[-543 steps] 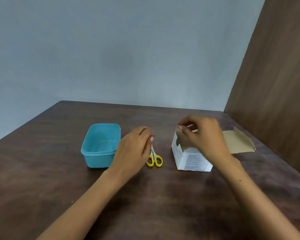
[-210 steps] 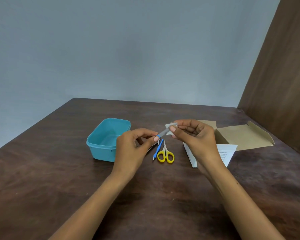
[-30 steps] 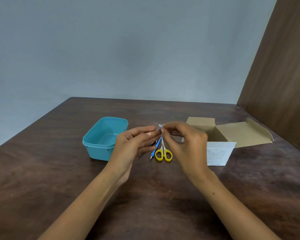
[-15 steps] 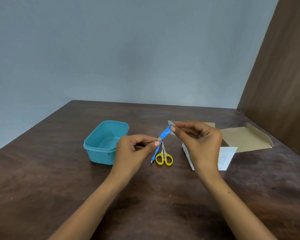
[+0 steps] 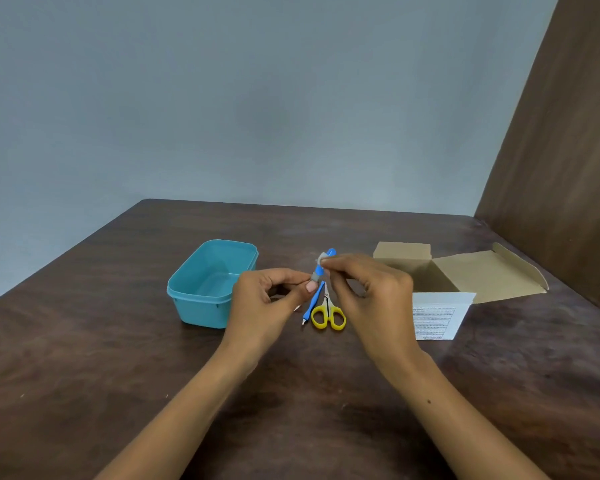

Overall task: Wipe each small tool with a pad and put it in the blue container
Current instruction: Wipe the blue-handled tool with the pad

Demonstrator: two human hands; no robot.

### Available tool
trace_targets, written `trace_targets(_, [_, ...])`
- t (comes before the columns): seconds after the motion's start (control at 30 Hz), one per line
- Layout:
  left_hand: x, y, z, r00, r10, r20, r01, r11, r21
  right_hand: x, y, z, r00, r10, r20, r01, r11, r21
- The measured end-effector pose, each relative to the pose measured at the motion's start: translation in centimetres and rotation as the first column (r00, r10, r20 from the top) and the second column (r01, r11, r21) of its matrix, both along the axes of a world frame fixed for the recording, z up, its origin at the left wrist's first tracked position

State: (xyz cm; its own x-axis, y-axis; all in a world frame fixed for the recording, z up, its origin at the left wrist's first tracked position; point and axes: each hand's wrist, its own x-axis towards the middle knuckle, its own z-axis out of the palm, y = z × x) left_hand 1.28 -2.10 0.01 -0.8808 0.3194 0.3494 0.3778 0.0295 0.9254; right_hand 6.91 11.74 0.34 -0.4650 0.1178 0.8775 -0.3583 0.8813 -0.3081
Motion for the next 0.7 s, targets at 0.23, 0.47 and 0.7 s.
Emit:
trace_targets(0.23, [0.0, -0.1, 0.0, 1.0, 0.009, -0.021, -0.01, 1.0, -0.005, -0.2, -0.3, -0.3, 0.999, 0.021, 0.027, -0.021, 1.0, -0.002])
trace_targets(0.47, [0.4, -0.3, 0.7, 0.981, -0.102, 0.167, 0.075, 0.985, 0.158, 0.0, -1.0, -0.3, 0.996, 0.084, -0.013, -0.085, 0.995, -0.047])
trace_targets(0.7, [0.6, -0.5, 1.3, 0.859, -0.308, 0.409, 0.214, 0.942, 0.26, 0.2, -0.9, 0.4, 0.994, 0.05, -0.093, -0.078, 0.944, -0.32])
